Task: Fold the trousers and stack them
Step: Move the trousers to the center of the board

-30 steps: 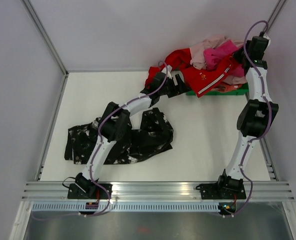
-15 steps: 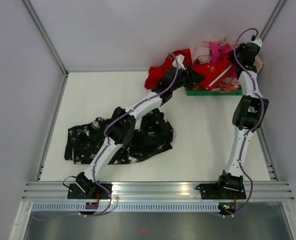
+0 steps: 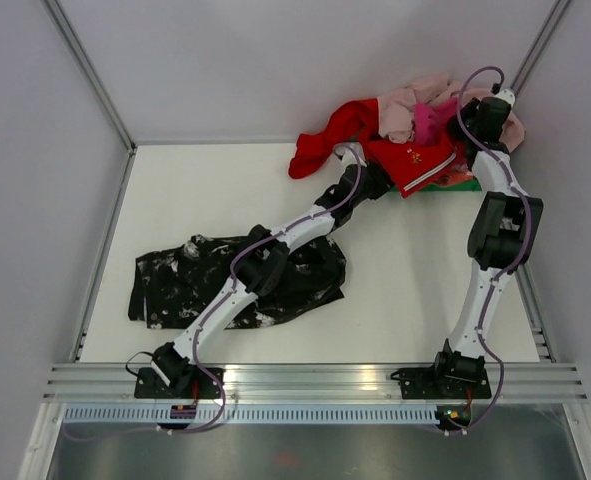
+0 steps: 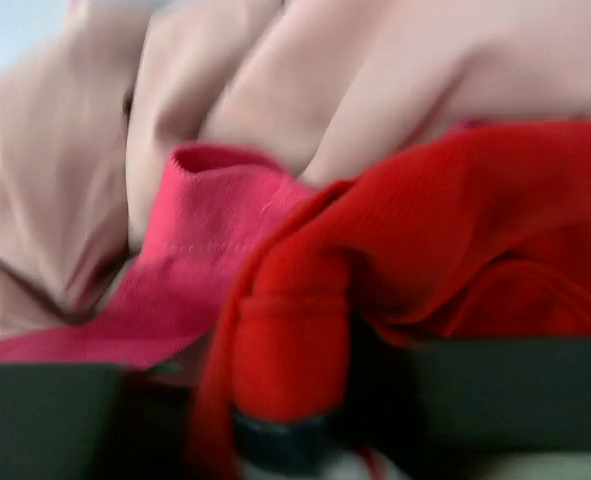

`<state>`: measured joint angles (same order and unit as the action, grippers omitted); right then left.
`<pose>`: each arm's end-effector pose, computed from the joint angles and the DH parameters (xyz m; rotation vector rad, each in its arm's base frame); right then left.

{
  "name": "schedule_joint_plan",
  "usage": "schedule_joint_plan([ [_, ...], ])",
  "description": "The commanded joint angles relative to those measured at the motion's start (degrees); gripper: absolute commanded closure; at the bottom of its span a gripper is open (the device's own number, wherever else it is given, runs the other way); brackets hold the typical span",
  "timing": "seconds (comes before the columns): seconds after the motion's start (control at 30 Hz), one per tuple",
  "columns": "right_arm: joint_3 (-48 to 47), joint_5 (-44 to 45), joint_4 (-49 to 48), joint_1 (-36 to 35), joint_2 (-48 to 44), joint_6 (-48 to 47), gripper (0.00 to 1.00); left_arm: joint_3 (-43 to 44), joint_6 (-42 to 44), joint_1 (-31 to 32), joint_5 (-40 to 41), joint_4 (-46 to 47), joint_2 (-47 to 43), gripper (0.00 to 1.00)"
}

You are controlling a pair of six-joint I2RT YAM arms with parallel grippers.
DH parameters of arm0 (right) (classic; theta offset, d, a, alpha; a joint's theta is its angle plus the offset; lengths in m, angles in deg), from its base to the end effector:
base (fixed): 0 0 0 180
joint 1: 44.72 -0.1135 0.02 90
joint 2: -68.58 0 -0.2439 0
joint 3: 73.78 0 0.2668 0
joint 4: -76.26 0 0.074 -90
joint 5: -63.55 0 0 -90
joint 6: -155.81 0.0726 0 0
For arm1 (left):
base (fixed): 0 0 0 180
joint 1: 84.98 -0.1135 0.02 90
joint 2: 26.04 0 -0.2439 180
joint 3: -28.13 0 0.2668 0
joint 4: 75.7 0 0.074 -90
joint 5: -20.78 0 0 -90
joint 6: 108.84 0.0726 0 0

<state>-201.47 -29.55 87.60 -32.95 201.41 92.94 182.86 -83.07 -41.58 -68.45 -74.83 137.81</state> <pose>0.5804 -0.1169 0.2269 0.5852 1.7704 0.2361 0.4822 -0.4547 0.1180 -0.3583 1.8877 -1.3345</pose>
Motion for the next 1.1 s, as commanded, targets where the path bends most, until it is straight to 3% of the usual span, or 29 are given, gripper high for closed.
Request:
schedule_joint_plan([
  [0.0,15.3,-6.2,5.4,-1.2,-8.1,-1.6,0.48,4.0,-6.1,-1.0,9.6,5.5,0.1,0.69],
  [0.07,17.7,-8.8,5.5,-1.1,-12.5,-1.6,0.23,5.6,-6.6,-1.7,11.2,6.3,0.8,0.69],
  [0.23,2.1,-4.9,28.6,-1.0,-11.6,-6.7,0.13,4.9,-5.6,-2.8,9.0,5.1,-0.6,0.69],
  [0.27,-3.1,-4.5,34.9,-1.0,-11.5,-7.1,0.13,4.1,-5.6,-2.8,8.5,4.9,-1.2,0.69],
  [0.37,-4.7,-4.7,39.0,-1.0,-14.5,-7.4,0.13,1.8,-4.3,-3.0,6.5,4.5,-3.6,0.7],
  [0.5,5.1,-5.1,34.5,-2.0,-27.8,-6.2,0.13,1.5,-2.9,-3.0,5.0,3.6,-4.9,0.7],
  [0.63,14.5,-6.4,29.8,-5.3,-36.6,-5.7,0.21,1.3,-2.2,-3.0,3.5,3.4,-5.4,0.71],
  [0.8,20.5,-3.2,32.2,-12.2,-38.7,-6.6,0.3,1.0,-2.0,-3.3,3.0,2.8,-5.3,0.71],
  [1.07,35.7,0.1,25.8,-18.5,-37.3,-4.5,0.3,-0.3,-2.0,-5.1,1.5,3.2,-6.1,0.71],
])
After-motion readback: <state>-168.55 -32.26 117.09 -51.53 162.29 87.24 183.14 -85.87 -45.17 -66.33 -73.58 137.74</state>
